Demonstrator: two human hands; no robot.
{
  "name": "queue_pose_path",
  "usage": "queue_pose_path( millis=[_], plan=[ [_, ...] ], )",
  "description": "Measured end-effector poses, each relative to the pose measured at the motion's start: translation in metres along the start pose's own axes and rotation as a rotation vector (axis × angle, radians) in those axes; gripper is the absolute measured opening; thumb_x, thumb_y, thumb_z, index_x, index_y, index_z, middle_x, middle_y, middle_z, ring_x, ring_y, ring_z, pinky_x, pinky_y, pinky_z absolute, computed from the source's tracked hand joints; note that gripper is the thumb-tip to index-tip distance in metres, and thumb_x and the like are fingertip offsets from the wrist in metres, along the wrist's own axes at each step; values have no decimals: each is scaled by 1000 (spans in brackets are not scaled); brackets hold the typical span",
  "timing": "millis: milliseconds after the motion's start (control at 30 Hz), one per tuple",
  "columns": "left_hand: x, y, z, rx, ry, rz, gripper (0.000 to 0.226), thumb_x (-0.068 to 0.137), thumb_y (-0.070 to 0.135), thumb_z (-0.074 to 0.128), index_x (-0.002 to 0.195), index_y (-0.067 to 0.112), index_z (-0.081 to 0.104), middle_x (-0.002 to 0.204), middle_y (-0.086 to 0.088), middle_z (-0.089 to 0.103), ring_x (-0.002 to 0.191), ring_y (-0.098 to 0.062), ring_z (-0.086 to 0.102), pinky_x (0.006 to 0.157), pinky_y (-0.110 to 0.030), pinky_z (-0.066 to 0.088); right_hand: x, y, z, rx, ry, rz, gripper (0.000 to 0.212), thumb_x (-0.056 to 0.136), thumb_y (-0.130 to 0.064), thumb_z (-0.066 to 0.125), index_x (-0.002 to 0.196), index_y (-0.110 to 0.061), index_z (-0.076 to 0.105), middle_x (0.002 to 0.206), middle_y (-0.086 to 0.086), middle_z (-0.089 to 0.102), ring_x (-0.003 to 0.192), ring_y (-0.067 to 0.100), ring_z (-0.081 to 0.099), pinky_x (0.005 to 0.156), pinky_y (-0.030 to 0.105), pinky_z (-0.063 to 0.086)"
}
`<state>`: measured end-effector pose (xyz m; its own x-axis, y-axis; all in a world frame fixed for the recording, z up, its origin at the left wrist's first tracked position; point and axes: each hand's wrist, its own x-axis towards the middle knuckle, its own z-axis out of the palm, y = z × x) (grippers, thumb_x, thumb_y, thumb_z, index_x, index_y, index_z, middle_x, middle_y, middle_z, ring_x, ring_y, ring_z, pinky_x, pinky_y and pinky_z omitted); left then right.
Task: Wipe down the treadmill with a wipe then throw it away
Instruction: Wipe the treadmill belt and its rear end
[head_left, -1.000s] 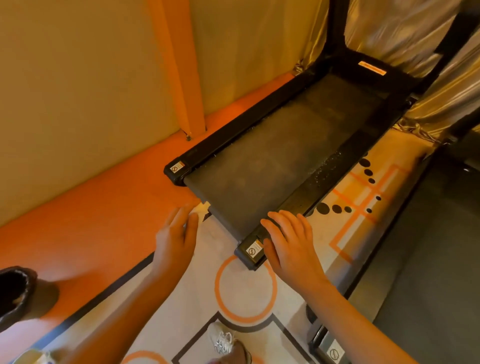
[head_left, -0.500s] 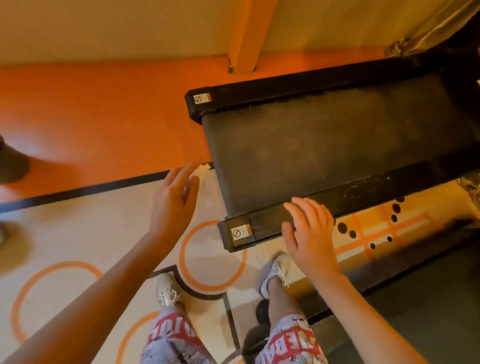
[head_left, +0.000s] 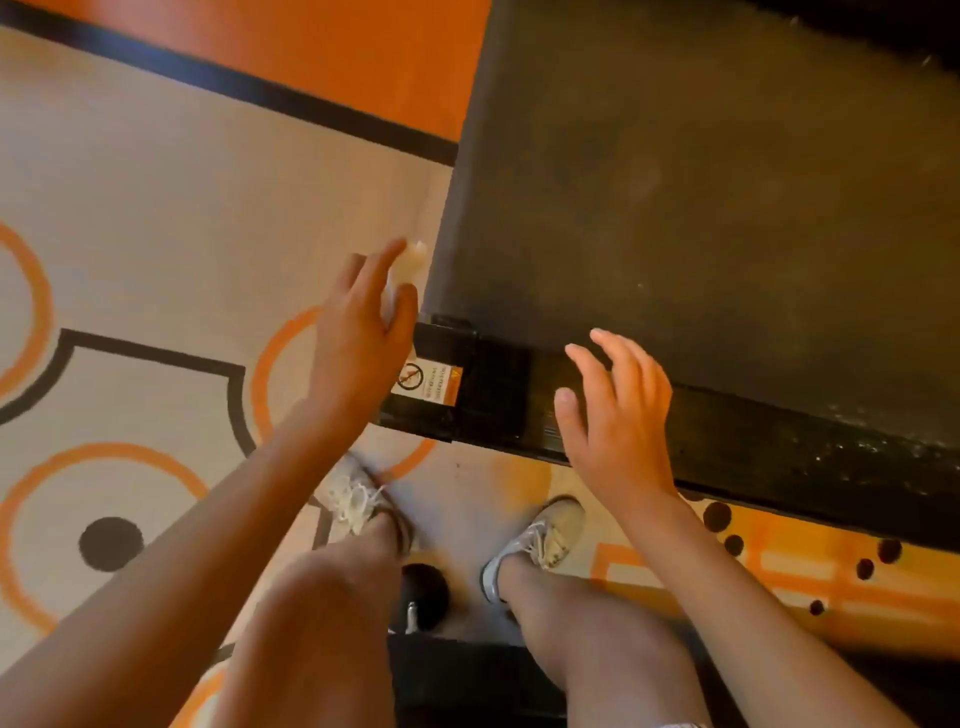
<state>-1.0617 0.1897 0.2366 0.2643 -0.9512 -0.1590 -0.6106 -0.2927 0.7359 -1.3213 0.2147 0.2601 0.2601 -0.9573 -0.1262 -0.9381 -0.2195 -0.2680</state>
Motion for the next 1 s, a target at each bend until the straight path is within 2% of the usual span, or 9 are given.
queue_pose_path(
  millis=[100, 200, 367, 433, 533, 600, 700, 867, 1000],
  plan=[
    [2, -40, 41, 64, 25, 18, 43, 107, 26, 52, 149, 19, 48, 131, -7, 58, 97, -1, 48, 78, -1, 36, 10, 27, 61, -26, -32, -87, 39, 103, -28, 47, 136, -13, 59, 148, 13, 48, 140, 32, 42, 115, 58, 33],
    [0, -76, 71, 122, 17, 34, 44, 107, 26, 53, 149, 19, 48, 130, -8, 57, 95, 3, 45, 77, -1, 36, 19, 50, 112, -49, -24, -138, 40, 102, -28, 50, 138, -12, 58, 149, 14, 48, 141, 32, 41, 118, 55, 26],
    [-6, -106, 98, 159, 88, 112, 43, 106, 27, 54, 147, 14, 50, 125, -13, 59, 96, 3, 45, 78, -3, 40, 23, 75, 156, -68, 53, -240, 43, 102, -31, 49, 138, -11, 58, 148, 17, 49, 139, 36, 44, 118, 58, 25],
    [-8, -108, 104, 198, 89, 149, 44, 106, 27, 54, 147, 14, 49, 126, -14, 58, 97, -3, 47, 80, -10, 41, 22, 80, 160, -42, 104, -265, 43, 102, -32, 49, 138, -11, 58, 148, 17, 50, 139, 36, 44, 118, 58, 26],
    [-14, -108, 109, 267, 68, 179, 45, 106, 27, 55, 149, 17, 48, 128, -14, 56, 101, -13, 50, 85, -33, 50, 21, 82, 162, 1, 157, -273, 43, 102, -34, 49, 139, -12, 57, 149, 16, 49, 141, 34, 43, 119, 57, 25],
    [-17, -111, 110, 279, 67, 161, 46, 105, 29, 56, 149, 20, 47, 128, -12, 53, 102, -17, 52, 86, -39, 51, 19, 83, 164, 16, 174, -285, 44, 102, -35, 49, 139, -12, 57, 150, 15, 48, 142, 34, 42, 119, 57, 25],
    [-21, -116, 110, 303, 77, 182, 46, 105, 31, 56, 149, 20, 46, 127, -9, 53, 100, -13, 51, 83, -33, 49, 18, 84, 164, -2, 168, -335, 44, 102, -35, 48, 140, -13, 57, 151, 14, 47, 143, 34, 41, 119, 58, 27],
    [-28, -120, 108, 331, 86, 201, 43, 105, 31, 56, 146, 22, 49, 128, -5, 52, 103, -12, 50, 75, -13, 39, 18, 85, 162, 16, 100, -389, 45, 101, -36, 47, 140, -15, 57, 151, 11, 46, 145, 31, 37, 119, 60, 27],
    [-27, -116, 109, 328, 105, 208, 43, 103, 29, 58, 144, 23, 49, 126, -5, 52, 104, -14, 52, 80, -19, 41, 19, 87, 163, 14, 87, -446, 44, 101, -36, 48, 139, -16, 57, 151, 10, 46, 146, 30, 36, 120, 58, 26]
  ],
)
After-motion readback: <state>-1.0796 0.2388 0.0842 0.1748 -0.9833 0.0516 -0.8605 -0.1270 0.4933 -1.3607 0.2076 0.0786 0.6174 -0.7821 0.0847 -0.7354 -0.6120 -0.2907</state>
